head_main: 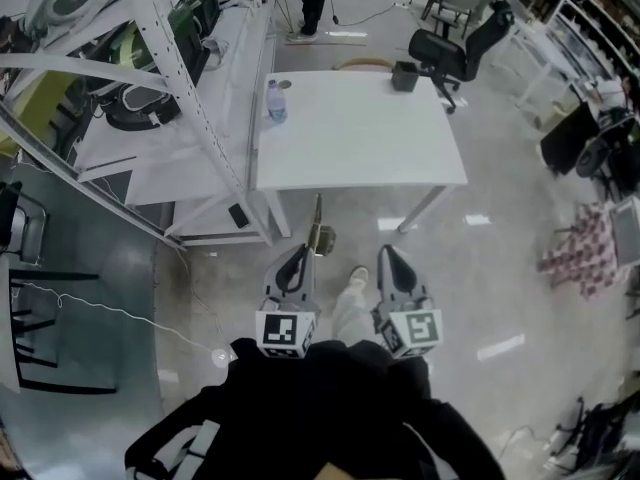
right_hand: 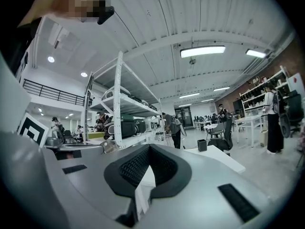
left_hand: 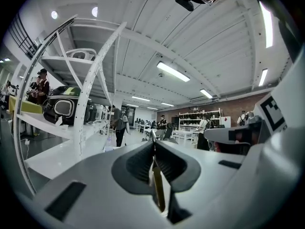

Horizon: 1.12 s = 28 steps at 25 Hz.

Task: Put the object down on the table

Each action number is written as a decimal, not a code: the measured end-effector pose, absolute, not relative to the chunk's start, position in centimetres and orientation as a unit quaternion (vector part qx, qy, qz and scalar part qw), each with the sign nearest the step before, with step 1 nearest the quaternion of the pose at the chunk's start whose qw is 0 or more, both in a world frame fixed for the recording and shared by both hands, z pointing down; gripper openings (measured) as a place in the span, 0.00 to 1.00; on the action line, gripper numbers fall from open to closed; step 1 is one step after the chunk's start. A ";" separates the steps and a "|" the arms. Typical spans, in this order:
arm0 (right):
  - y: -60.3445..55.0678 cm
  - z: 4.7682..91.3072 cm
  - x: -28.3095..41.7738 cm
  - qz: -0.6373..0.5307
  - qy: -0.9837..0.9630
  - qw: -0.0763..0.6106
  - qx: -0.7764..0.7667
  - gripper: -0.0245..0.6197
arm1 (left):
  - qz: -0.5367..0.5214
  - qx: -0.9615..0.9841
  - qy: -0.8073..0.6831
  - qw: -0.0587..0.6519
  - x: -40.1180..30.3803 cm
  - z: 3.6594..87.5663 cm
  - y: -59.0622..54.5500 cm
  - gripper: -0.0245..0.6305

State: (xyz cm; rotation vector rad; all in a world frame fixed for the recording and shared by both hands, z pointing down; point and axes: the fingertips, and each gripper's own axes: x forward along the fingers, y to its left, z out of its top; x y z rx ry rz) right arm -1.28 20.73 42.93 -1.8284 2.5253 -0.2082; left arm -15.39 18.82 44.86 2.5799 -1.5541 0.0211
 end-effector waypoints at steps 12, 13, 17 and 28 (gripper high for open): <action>4.2 42.9 6.0 -0.076 0.827 0.006 -0.558 0.03 | 0.025 0.845 -0.531 0.062 -7.5 44.7 3.1 0.06; 2.8 42.6 6.7 -0.077 0.828 0.007 -0.556 0.03 | 0.027 0.844 -0.533 0.061 -6.9 44.5 1.8 0.06; -2.4 42.2 9.2 -0.075 0.836 0.009 -0.544 0.03 | 0.039 0.840 -0.538 0.059 -4.0 44.0 -3.1 0.06; -11.7 44.4 15.2 -0.080 0.835 -0.011 -0.544 0.03 | 0.055 0.828 -0.555 0.052 1.0 45.7 -12.1 0.06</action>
